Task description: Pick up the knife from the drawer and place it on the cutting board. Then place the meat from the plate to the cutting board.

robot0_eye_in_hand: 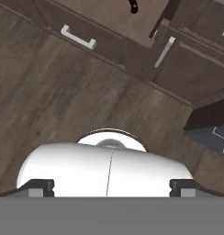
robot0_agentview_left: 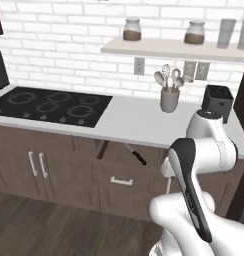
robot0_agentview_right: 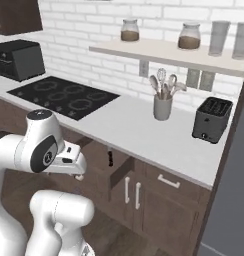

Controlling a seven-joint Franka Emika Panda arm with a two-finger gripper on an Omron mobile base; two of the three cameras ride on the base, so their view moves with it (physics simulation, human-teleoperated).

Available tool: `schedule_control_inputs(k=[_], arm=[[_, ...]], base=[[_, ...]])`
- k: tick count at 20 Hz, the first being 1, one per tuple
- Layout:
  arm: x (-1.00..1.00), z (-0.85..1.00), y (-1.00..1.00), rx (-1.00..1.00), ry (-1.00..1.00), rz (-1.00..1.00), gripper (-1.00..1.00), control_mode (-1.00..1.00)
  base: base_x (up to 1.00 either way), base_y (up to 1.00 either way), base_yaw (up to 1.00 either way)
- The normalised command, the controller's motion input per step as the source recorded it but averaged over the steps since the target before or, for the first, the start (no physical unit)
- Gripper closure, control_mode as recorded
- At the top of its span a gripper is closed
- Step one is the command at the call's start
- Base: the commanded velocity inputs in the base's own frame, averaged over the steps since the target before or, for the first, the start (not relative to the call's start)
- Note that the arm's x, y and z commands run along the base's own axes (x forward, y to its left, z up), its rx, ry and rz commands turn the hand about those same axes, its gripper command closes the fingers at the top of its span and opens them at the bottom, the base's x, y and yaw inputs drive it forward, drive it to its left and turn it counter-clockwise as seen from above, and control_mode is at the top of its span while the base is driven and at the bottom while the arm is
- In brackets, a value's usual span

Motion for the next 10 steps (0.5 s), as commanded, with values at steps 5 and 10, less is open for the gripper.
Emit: schedule_control_inputs(k=[5,10], arm=[[0.0,0.0,0.0,0.0,0.0,0.0,-1.0,1.0],[0.0,0.0,0.0,0.0,0.0,0.0,-1.0,1.0]], base=[[0.02,-0.81,0.22],[0.46,-0.19,0.14]])
